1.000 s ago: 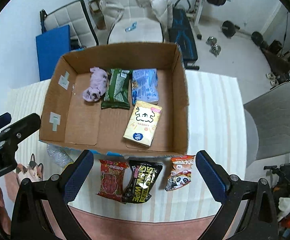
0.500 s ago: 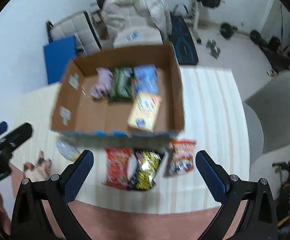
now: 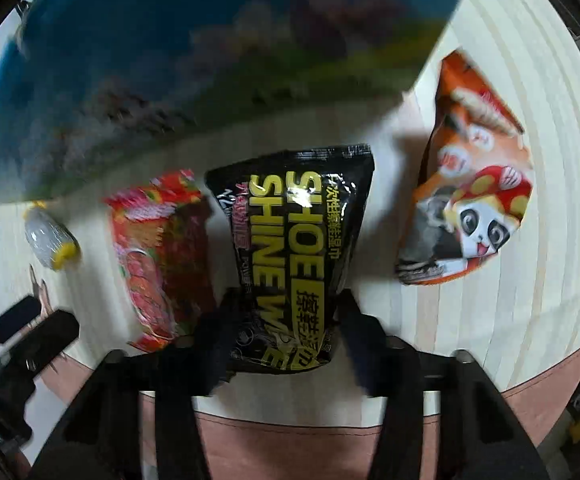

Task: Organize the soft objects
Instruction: 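Grasp the red snack bag with the left gripper while the right grasps the black shoe-wipe pack, then lower both packs into the box beside the tissue pack and release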

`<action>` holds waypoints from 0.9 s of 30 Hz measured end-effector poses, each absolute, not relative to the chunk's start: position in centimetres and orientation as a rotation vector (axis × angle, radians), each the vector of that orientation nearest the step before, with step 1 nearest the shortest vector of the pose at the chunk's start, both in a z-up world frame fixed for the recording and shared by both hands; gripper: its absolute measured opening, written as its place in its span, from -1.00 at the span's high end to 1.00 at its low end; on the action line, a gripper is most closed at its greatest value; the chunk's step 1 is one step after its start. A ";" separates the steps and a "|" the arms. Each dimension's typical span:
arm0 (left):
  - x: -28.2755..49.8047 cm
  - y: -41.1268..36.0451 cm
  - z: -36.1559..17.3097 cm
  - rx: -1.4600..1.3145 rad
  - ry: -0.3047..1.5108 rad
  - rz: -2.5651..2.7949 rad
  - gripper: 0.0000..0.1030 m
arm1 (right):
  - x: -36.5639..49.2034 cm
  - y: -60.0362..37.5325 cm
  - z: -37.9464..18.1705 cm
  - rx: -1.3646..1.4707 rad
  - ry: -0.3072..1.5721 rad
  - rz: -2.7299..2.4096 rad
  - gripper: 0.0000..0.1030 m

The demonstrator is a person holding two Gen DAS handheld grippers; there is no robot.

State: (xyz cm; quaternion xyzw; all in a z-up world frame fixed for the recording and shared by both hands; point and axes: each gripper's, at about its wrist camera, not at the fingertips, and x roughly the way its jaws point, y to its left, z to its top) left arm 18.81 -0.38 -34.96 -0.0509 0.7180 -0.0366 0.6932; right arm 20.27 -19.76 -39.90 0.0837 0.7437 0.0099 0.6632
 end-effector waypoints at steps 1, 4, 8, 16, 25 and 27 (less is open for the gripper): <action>19.1 -0.8 -35.3 -0.120 1.611 -0.104 -0.51 | 19.8 -20.1 -39.9 0.181 1.687 0.016 0.08; 19.8 -2.8 -36.5 -0.129 1.644 -0.184 -0.51 | 18.2 -21.5 -39.8 0.172 1.714 0.000 0.09; 20.4 -6.0 -38.7 -0.080 1.685 -0.240 -0.51 | 16.0 -23.4 -39.8 0.143 1.745 -0.021 0.08; 20.5 -8.0 -40.9 0.022 1.669 -0.209 0.11 | 15.8 -24.0 -40.5 0.168 1.734 -0.032 -0.14; 12.9 -4.2 -41.6 -0.011 1.722 -0.107 0.14 | 12.7 -20.8 -41.5 0.077 1.804 0.056 0.07; 11.4 -3.7 -42.1 -0.032 1.737 -0.097 0.08 | 11.6 -20.1 -41.9 0.062 1.820 0.069 0.03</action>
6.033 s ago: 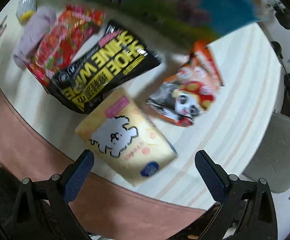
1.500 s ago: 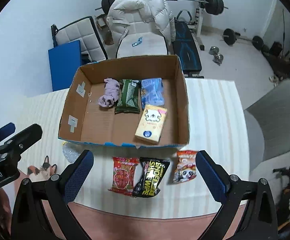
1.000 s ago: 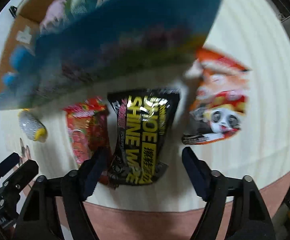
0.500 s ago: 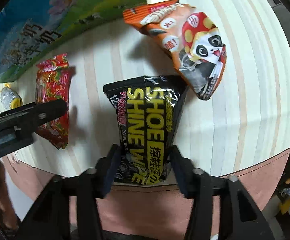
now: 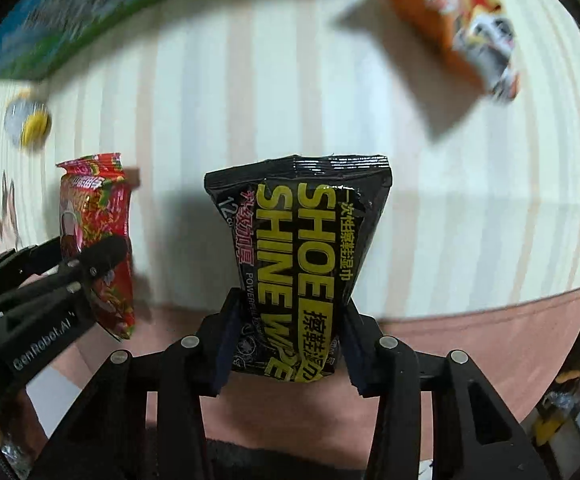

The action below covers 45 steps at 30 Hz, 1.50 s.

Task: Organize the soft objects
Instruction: 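Lower both packs into the box beside the tissue pack and release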

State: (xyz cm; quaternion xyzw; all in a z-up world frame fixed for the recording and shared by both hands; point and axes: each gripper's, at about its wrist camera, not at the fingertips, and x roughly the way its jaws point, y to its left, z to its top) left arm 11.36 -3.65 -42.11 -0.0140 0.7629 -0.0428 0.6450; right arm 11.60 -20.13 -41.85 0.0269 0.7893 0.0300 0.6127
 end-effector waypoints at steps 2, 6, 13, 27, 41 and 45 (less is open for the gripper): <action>10.5 -3.3 -42.3 -0.065 1.725 -0.087 0.06 | 11.2 -19.9 -42.1 0.060 1.806 0.064 -0.06; 9.2 -3.8 -42.4 -0.017 1.692 -0.090 0.08 | 10.5 -18.5 -42.3 -0.021 1.789 0.056 -0.05; 9.2 -3.5 -39.4 -0.097 1.657 -0.111 0.17 | 11.3 -15.4 -40.5 0.046 1.781 0.117 0.20; 25.5 2.8 -19.8 -0.180 1.312 -0.164 0.18 | 26.7 -11.9 -21.0 0.132 1.423 0.310 0.22; 36.9 3.3 -31.2 -0.223 1.660 -0.121 0.18 | 38.0 -11.4 -31.3 0.172 1.640 0.234 0.22; 36.8 3.3 -34.0 -0.259 1.727 -0.128 0.18 | 38.6 -11.1 -33.2 0.155 1.678 0.220 0.22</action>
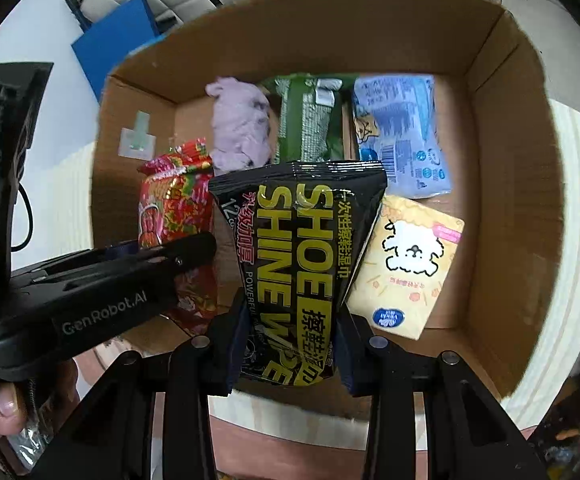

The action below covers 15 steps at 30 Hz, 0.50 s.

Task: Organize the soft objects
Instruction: 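Lower both packs into the box beside the tissue pack and release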

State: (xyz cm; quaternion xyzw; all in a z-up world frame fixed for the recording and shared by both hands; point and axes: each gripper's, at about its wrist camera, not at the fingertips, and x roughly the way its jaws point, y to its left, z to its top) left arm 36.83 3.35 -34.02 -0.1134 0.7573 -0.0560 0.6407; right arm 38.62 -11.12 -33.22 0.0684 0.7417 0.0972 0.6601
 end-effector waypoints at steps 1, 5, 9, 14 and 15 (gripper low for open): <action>36.8 3.4 -34.6 -0.260 1.739 -0.127 0.18 | 38.8 -11.1 -33.9 0.154 1.691 0.211 0.22; 37.1 3.6 -36.4 -0.256 1.782 -0.105 0.15 | 39.4 -10.8 -35.3 0.141 1.720 0.209 0.15; 36.8 3.9 -36.6 -0.290 1.779 -0.106 0.02 | 39.1 -10.7 -35.3 0.123 1.735 0.203 -0.49; 36.4 3.6 -34.9 -0.245 1.736 -0.119 -0.44 | 39.2 -10.9 -34.8 0.097 1.725 0.201 -0.69; 36.3 3.6 -34.5 -0.247 1.730 -0.118 -0.56 | 39.2 -11.0 -34.5 0.084 1.720 0.199 -0.90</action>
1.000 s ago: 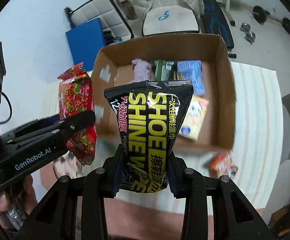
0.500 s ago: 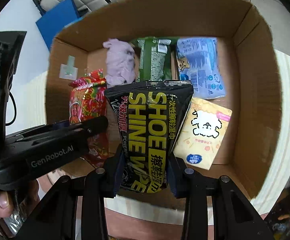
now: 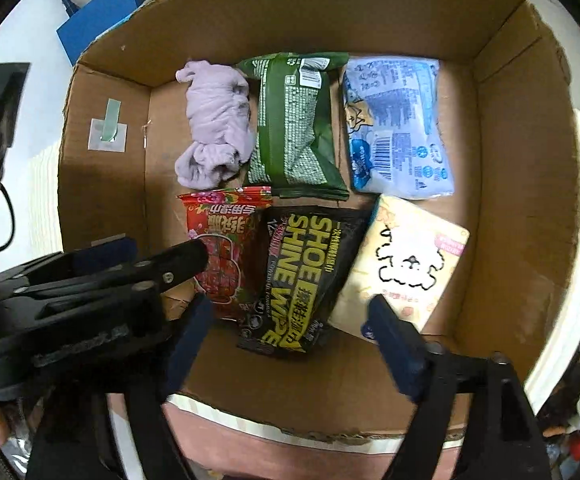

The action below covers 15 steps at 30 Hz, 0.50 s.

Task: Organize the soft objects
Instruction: 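Lower both packs into the box beside the tissue pack and release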

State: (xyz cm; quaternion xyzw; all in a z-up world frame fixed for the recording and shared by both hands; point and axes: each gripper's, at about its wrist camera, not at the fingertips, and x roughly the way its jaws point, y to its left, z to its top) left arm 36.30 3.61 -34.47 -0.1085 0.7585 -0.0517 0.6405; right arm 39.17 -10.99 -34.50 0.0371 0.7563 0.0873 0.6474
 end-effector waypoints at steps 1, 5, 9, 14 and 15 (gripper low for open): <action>36.3 3.6 -34.1 -0.243 1.723 -0.115 -0.80 | 39.1 -11.0 -34.4 0.074 1.715 0.200 -1.00; 35.3 3.9 -32.1 -0.208 1.662 -0.084 -0.93 | 37.7 -10.6 -33.2 -0.008 1.692 0.201 -1.00; 33.3 4.4 -30.0 -0.216 1.606 -0.054 -0.98 | 36.2 -10.6 -31.9 -0.049 1.650 0.197 -1.00; 30.7 4.2 -27.1 -0.189 1.526 -0.001 -0.98 | 34.8 -10.9 -30.1 -0.081 1.588 0.203 -1.00; 30.4 4.3 -26.3 -0.186 1.500 0.009 -0.98 | 34.5 -10.9 -29.6 -0.085 1.579 0.207 -1.00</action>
